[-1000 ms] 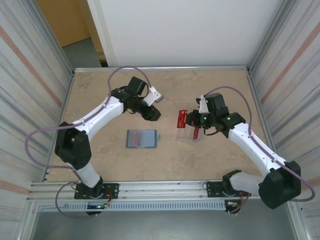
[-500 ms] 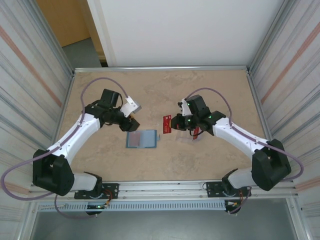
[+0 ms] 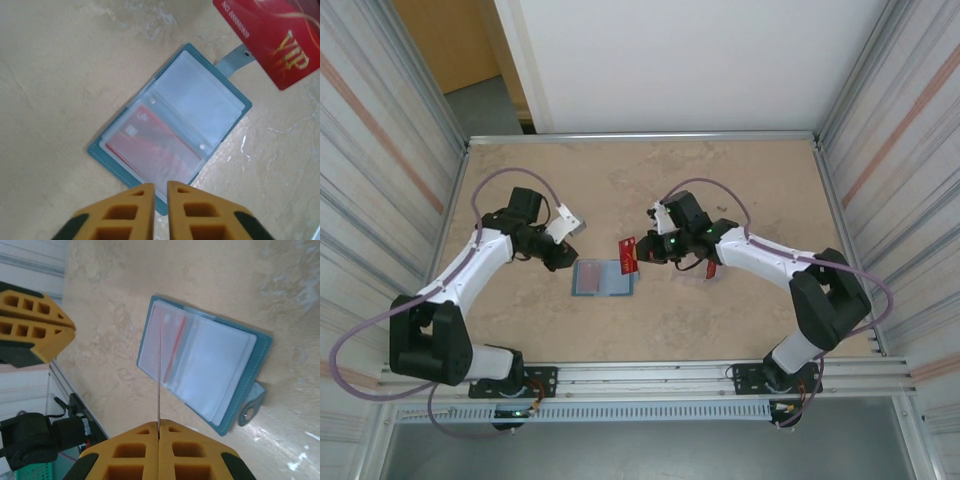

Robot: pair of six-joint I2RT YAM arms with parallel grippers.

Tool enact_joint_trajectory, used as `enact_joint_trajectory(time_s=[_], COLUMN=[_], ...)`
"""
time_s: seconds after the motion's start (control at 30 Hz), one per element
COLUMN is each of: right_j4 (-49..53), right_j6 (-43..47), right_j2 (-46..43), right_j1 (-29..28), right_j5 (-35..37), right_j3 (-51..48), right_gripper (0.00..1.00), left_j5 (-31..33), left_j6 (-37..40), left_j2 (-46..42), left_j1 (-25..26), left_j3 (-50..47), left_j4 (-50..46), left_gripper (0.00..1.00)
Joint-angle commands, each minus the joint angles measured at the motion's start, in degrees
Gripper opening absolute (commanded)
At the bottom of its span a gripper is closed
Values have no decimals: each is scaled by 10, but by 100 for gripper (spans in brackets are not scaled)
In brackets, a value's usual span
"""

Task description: Put the credit cards into the card holder

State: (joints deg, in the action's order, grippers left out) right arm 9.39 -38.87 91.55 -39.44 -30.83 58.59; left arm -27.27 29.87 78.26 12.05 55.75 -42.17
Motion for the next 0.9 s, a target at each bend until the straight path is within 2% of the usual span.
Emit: enact_joint_trajectory(time_s=[0.0,0.2,0.5,0.87], right_j4=[-24,-52,-52,-42], right_j6=[-22,-46,-58,-55], right_j2=[25,69,129,151], right_j1=[-11,-20,-28,-36], right_j5=[-22,-37,-74,-86], right_j3=[23,20,52,65], right_gripper=[0,0,0,0], left_j5=[-21,6,-1,11], left_j6=[24,42,27,22], left_j2=[22,77,155,202], left_j1=[-1,10,17,23], left_j3=[-7,1,36,56], left_j4=[-23,-17,-34,-38], left_gripper=[0,0,0,0])
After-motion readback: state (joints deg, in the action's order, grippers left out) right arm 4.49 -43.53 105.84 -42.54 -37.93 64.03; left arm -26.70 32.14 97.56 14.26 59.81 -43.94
